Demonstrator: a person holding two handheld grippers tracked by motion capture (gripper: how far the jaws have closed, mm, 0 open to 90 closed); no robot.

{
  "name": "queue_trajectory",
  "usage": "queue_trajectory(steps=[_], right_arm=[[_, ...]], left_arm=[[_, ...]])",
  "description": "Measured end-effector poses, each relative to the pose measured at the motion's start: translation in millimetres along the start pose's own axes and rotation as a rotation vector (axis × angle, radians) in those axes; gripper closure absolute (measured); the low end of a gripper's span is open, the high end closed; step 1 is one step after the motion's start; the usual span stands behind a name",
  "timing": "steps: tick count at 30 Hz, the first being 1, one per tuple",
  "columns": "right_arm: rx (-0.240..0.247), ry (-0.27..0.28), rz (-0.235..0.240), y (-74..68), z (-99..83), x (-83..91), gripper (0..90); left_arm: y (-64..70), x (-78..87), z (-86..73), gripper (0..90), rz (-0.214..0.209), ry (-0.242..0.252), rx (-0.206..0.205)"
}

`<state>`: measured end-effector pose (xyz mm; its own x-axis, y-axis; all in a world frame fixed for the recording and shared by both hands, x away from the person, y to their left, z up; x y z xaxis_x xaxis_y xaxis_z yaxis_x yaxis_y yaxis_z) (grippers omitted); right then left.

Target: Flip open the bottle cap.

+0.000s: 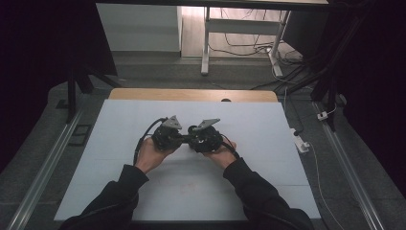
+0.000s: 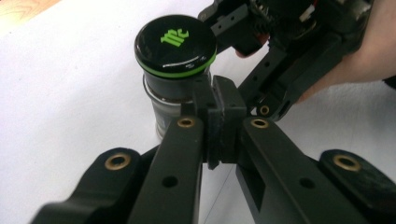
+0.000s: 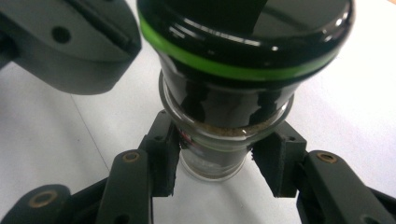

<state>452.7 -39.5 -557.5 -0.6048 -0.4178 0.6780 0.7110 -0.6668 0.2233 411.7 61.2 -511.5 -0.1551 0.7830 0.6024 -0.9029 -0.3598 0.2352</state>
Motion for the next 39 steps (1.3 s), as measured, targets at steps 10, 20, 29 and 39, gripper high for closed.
queue_trajectory(steps=[10, 20, 29, 39], right_arm=[[-0.007, -0.003, 0.001, 0.0, 0.1, -0.1, 52.9], [0.008, -0.005, -0.006, -0.2, -0.3, -0.3, 53.0], [0.000, -0.002, -0.003, 0.0, -0.5, -0.7, 52.9], [-0.014, -0.001, 0.005, 1.1, -0.9, -1.0, 53.0]], left_arm=[[0.1, 0.5, 1.7, 89.0, 0.005, 0.008, 0.002], [-2.0, 4.6, 7.0, 89.0, 0.008, 0.050, 0.025], [-7.7, 10.2, 12.4, 89.1, 0.022, 0.071, 0.038], [-17.1, 11.4, 21.4, 89.1, 0.055, 0.083, 0.044]])
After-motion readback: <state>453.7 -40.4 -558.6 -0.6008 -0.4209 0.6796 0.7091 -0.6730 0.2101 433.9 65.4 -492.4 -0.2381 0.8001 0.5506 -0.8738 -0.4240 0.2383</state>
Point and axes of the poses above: each handheld gripper's, and its own axes: x roughly backward along the jaws, z roughly out of its top, y roughly to its right, the point moved 7 cm from there along -x, roughly forward along the jaws, and after that the axes turned 15 degrees about -z, right-handed, at the moved point
